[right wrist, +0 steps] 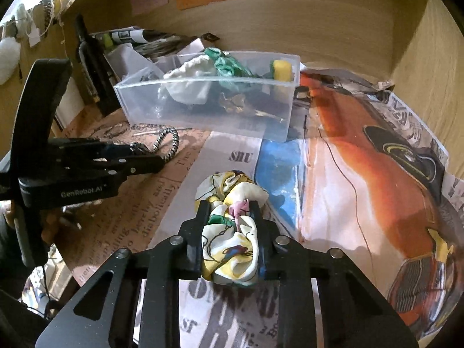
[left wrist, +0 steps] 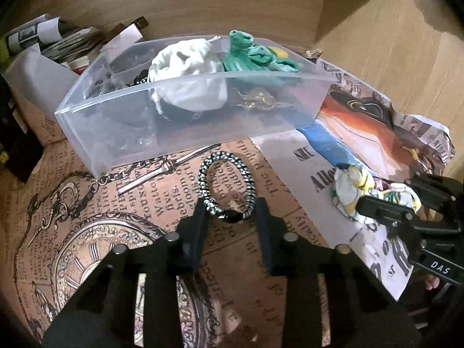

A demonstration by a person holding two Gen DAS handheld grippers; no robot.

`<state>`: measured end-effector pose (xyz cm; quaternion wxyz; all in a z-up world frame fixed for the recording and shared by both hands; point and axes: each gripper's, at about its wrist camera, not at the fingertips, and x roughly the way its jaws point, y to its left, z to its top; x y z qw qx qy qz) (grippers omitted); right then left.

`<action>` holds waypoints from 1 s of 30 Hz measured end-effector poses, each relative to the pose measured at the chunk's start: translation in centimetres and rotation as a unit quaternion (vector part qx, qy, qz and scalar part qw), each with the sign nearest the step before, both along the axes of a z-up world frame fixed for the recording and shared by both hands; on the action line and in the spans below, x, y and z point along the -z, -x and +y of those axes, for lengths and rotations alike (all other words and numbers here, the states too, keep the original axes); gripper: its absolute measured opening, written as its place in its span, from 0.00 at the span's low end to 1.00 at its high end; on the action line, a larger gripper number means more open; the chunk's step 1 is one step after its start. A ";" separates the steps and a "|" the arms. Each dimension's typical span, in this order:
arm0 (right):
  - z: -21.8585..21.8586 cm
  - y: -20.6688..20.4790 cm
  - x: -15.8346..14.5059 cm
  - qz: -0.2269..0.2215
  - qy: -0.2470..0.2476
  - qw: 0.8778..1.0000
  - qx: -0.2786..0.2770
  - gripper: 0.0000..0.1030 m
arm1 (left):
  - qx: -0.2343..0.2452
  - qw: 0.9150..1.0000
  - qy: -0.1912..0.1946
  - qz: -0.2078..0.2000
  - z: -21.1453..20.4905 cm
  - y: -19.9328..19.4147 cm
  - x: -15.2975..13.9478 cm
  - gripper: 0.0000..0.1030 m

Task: Organize soft objects
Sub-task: 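Grasp the floral crumpled fabric with the right tool while the left tool grasps the beaded bracelet, then carry the fabric and bracelet into the box and open both tools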

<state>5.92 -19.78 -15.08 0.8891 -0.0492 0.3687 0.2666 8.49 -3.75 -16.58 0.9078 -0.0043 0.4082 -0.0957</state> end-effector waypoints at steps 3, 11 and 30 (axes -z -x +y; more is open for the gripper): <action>0.1 -0.1 -0.9 -0.012 -0.008 1.000 -0.002 0.23 | -0.003 1.000 0.003 -0.005 0.1 0.3 -0.5 0.28; 0.4 -1.2 -4.3 -0.061 -0.032 0.998 -0.001 0.23 | -0.018 0.998 0.013 -0.059 1.2 1.8 -4.2 0.28; 3.5 -4.6 -11.0 -0.168 -0.048 0.984 -0.026 0.23 | -0.062 0.987 0.009 -0.151 4.6 -0.6 -11.9 0.28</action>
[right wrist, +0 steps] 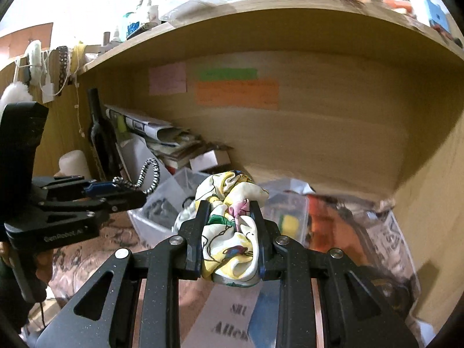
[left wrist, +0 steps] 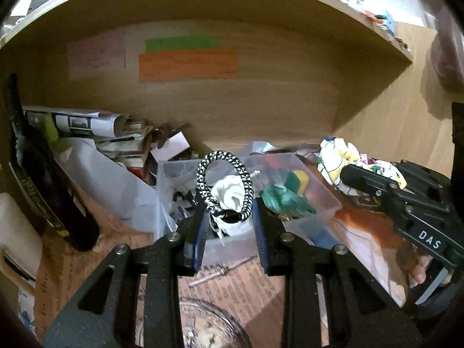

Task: Organize soft objects
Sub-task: 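Carry the fabric and bracelet into the box and open both tools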

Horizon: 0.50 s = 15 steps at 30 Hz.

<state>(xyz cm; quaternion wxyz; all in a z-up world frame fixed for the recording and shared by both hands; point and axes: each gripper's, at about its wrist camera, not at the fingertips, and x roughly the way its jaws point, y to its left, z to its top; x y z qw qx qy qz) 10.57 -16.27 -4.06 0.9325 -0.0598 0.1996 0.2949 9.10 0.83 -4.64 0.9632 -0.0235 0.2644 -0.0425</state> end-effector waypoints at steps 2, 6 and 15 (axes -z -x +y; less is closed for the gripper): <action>0.7 -0.8 -0.1 -0.002 0.002 1.000 -0.002 0.23 | 0.000 1.000 0.006 0.007 0.4 -1.0 0.1 0.28; 1.7 -2.4 0.2 0.001 0.004 1.000 0.000 0.24 | -0.002 1.000 0.014 0.019 0.8 -2.5 0.5 0.28; 3.3 -7.0 2.4 0.042 0.005 0.999 0.009 0.26 | -0.014 0.999 0.012 0.050 1.5 -6.7 2.6 0.28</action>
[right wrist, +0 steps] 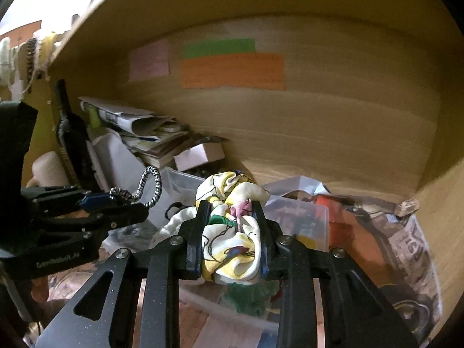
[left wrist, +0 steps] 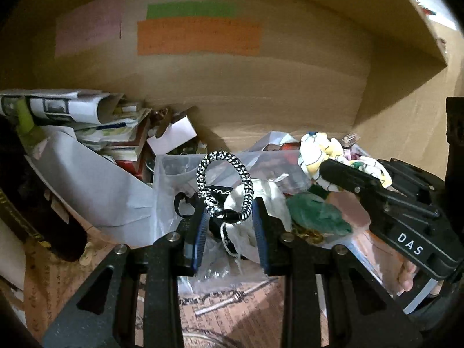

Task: Organize soft objects
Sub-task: 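Carry the fabric and bracelet into the box and open both tools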

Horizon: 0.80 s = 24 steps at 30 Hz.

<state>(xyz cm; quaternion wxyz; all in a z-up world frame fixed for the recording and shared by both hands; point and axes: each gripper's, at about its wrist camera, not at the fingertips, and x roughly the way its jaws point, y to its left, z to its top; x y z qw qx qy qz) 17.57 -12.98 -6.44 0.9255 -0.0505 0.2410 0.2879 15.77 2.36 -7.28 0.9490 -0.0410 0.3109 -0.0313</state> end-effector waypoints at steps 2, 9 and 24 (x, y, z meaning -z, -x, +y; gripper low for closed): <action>0.0 -0.8 0.5 0.007 0.000 1.000 0.007 0.26 | -0.002 1.000 0.002 0.010 0.1 -1.0 0.6 0.28; 0.4 -2.5 2.1 0.037 0.017 0.999 0.006 0.31 | -0.002 0.999 0.002 0.043 0.3 -3.4 2.6 0.34; -0.5 -1.8 0.7 0.024 0.014 1.000 0.011 0.68 | -0.007 1.000 -0.002 0.017 0.4 -1.2 1.5 0.67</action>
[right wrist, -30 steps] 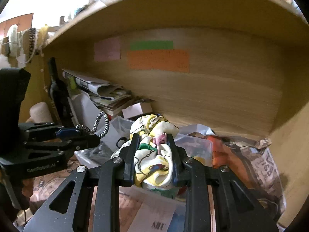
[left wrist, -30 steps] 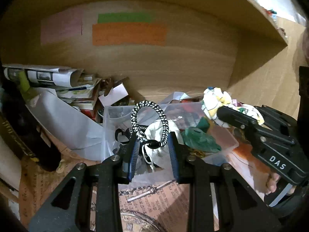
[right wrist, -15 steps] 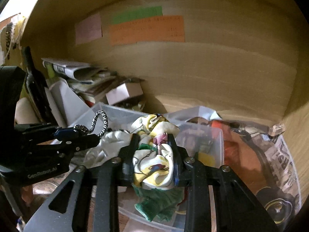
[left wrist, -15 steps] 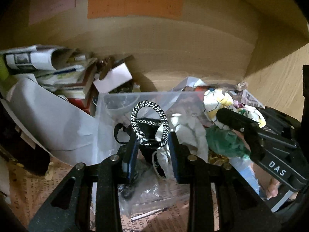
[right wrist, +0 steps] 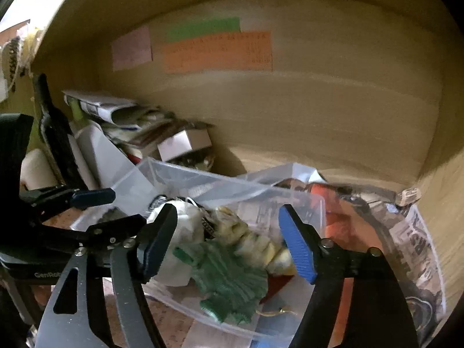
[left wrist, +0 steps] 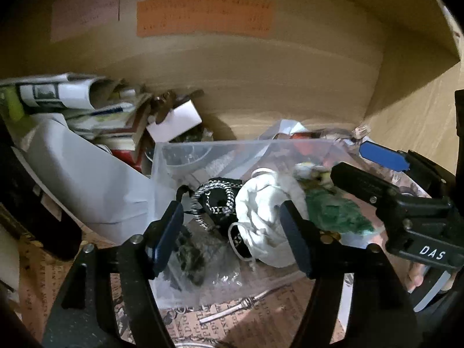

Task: Organize soft objects

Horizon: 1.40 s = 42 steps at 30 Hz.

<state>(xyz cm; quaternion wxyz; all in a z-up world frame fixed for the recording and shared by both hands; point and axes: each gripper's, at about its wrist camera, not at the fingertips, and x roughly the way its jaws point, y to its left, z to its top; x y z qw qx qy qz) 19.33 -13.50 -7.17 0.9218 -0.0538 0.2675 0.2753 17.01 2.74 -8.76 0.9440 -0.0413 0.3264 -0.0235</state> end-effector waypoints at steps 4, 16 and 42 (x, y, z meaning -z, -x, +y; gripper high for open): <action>-0.6 1.6 -1.6 -0.018 -0.011 1.000 -0.009 0.68 | -0.001 1.000 0.000 -0.029 -0.1 1.9 -1.9 0.67; -3.2 8.1 -6.9 -0.108 -0.062 0.992 -0.015 0.78 | -0.016 0.988 -0.012 -0.151 -0.9 9.5 -7.9 0.73; -4.5 12.3 -8.3 -0.140 -0.088 0.986 -0.001 1.00 | -0.035 0.974 -0.012 -0.222 -1.5 15.6 -10.2 1.00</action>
